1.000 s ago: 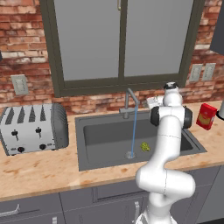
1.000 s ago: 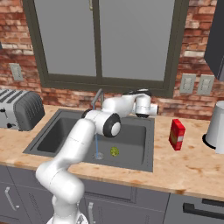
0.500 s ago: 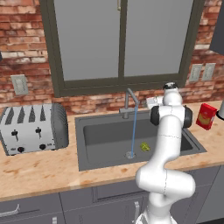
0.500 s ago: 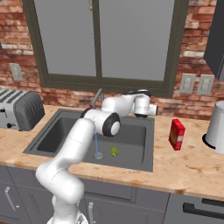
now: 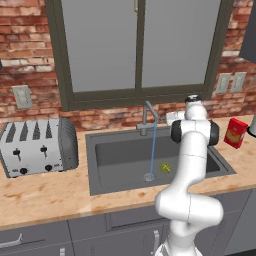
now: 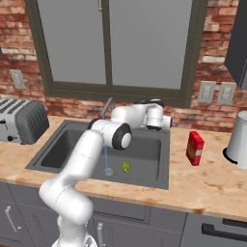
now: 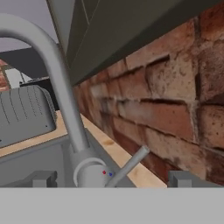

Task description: Turn on the sink faucet. Then move the broccoli from the counter to the sink. Turn off the sink. Move the vegetable from the sink to the pot next to the stove. Finally move the pot to the front left burner.

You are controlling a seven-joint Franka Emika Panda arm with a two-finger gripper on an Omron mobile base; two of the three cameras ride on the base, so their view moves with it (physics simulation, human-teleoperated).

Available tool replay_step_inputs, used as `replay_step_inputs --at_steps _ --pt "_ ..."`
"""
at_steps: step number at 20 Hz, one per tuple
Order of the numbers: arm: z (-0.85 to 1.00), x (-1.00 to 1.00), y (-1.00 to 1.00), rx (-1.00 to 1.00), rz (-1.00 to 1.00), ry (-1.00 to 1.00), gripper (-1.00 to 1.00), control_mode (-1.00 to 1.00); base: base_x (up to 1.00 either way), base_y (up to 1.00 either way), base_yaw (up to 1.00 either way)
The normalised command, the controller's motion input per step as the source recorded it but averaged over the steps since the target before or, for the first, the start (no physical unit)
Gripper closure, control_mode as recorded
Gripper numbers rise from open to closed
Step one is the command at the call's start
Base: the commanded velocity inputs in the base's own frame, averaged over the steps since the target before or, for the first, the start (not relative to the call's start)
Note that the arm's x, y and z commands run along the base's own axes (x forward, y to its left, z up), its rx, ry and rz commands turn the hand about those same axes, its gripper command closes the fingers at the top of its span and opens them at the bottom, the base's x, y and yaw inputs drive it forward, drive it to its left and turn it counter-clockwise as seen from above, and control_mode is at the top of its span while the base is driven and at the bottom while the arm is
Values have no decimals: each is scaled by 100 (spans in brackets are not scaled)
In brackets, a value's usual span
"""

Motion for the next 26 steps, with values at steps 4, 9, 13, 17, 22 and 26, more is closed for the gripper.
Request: replay_step_inputs --at_steps 4,9,13,17,22,26 --pt "-6 0 30 0 3 0 -100 -100 0 0 0" --pt "0 -3 39 0 6 0 -100 -100 0 0 0" --pt "0 -5 45 0 7 0 -100 -100 0 0 0" --pt "0 -4 48 0 8 0 -100 -100 0 0 0" --pt "0 -8 49 0 8 0 -100 -100 0 0 0" --pt "2 -10 52 0 6 0 -100 -100 0 0 0"
